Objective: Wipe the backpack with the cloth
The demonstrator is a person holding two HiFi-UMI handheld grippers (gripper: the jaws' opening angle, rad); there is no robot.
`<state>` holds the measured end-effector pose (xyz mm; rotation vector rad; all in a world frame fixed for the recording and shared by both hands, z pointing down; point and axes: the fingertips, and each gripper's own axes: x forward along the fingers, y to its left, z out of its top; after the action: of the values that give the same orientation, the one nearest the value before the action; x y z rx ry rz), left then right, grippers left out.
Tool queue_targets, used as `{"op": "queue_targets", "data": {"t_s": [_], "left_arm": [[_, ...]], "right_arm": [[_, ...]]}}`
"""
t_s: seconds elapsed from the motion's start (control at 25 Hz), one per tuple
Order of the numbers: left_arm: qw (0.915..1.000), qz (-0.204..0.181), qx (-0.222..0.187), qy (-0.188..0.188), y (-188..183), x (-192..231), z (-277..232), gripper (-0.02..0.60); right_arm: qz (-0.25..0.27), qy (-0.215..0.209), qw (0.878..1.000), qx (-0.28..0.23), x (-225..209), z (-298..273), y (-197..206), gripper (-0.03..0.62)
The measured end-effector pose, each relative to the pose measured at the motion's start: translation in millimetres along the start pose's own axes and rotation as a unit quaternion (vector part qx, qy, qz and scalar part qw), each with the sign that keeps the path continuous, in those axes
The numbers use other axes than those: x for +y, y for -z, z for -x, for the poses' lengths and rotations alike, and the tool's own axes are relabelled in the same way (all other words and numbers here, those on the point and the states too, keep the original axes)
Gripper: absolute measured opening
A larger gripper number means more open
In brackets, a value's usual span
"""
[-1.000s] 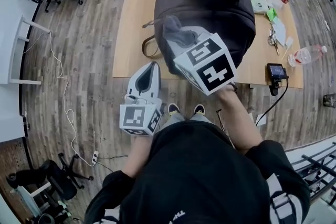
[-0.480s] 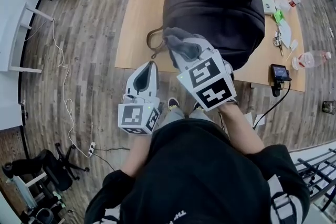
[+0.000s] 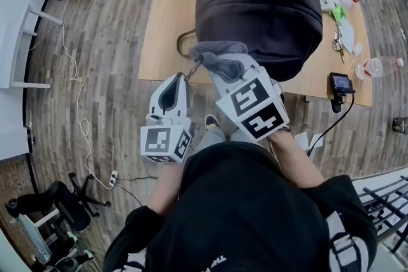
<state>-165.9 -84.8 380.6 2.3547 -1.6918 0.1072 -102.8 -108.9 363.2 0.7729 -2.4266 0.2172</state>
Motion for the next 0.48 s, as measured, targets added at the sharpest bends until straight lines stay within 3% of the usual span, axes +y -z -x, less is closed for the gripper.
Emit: {"op": "queue_targets", "data": {"t_s": [0.48], "left_arm": [[1.0000, 0.001, 0.002, -0.005, 3, 7, 2, 0.017]], "right_arm": [[0.012, -0.022, 1.000, 0.003, 16, 2, 15, 0.040]]}}
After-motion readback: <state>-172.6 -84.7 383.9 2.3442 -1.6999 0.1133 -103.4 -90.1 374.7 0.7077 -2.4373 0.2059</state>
